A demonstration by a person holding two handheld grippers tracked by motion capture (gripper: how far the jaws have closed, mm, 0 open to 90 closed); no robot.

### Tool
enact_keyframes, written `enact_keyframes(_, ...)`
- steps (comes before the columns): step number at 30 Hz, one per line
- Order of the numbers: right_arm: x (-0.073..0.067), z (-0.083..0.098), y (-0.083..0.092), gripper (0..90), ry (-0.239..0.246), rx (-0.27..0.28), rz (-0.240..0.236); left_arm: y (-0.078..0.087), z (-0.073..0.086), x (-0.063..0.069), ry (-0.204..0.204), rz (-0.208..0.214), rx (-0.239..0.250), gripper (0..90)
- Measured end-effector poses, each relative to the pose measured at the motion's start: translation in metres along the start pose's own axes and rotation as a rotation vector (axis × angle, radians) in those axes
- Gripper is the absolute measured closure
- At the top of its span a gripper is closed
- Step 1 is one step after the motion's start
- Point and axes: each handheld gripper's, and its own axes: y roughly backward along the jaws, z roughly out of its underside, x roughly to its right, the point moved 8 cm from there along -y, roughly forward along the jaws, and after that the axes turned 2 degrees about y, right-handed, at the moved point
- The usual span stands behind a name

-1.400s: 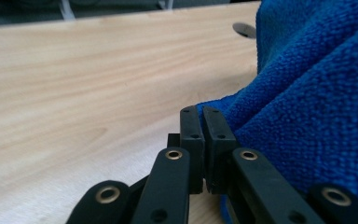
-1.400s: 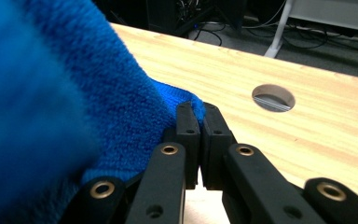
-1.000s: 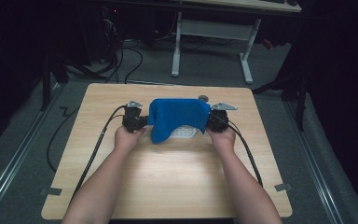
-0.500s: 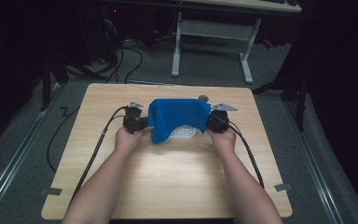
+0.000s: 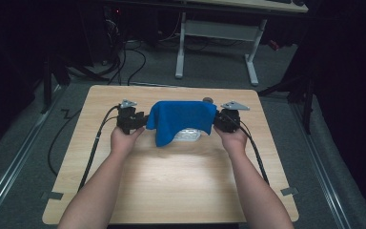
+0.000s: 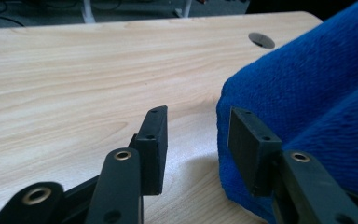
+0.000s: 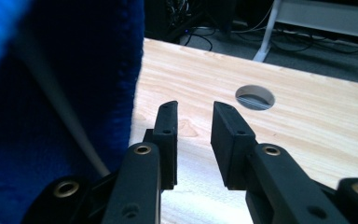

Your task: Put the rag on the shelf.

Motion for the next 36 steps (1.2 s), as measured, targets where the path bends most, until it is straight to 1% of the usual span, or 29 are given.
enact_keyframes(3, 0.003, -0.003, 0.005, 70.2, 0.004, 0.004, 0.009, 0.006, -0.003, -0.001, -0.015, -0.010, 0.010, 57.4)
enact_keyframes(8, 0.007, -0.008, 0.013, 68.1, 0.009, 0.014, 0.022, 0.016, -0.007, -0.003, -0.017, -0.024, 0.029, 57.2)
enact_keyframes(9, 0.009, -0.010, 0.017, 67.5, 0.010, 0.021, 0.029, 0.018, -0.008, -0.003, -0.019, -0.027, 0.031, 57.0)
enact_keyframes(10, 0.009, -0.010, 0.017, 67.5, 0.010, 0.021, 0.029, 0.020, -0.008, -0.004, -0.020, -0.029, 0.032, 57.0)
enact_keyframes(17, 0.014, -0.018, 0.030, 66.4, 0.008, 0.039, 0.044, 0.036, -0.014, -0.010, -0.013, -0.054, 0.060, 56.3)
enact_keyframes(24, 0.016, -0.022, 0.036, 65.9, 0.013, 0.053, 0.053, 0.044, -0.018, -0.010, -0.020, -0.059, 0.070, 55.9)
enact_keyframes(30, 0.014, -0.020, 0.043, 65.0, 0.016, 0.042, 0.047, 0.051, -0.011, -0.007, -0.033, -0.053, 0.072, 56.6)
enact_keyframes(31, 0.012, -0.020, 0.046, 65.5, 0.023, 0.048, 0.044, 0.055, -0.007, -0.006, -0.021, -0.040, 0.082, 56.7)
enact_keyframes(32, 0.012, -0.020, 0.046, 65.5, 0.023, 0.048, 0.044, 0.055, -0.007, -0.006, -0.021, -0.040, 0.082, 56.7)
enact_keyframes(33, 0.009, -0.019, 0.051, 65.5, 0.042, 0.061, 0.045, 0.057, -0.005, -0.005, -0.018, -0.037, 0.086, 56.7)
enact_keyframes(36, 0.008, -0.017, 0.056, 65.3, 0.045, 0.066, 0.056, 0.061, 0.000, -0.002, -0.029, -0.035, 0.089, 56.6)
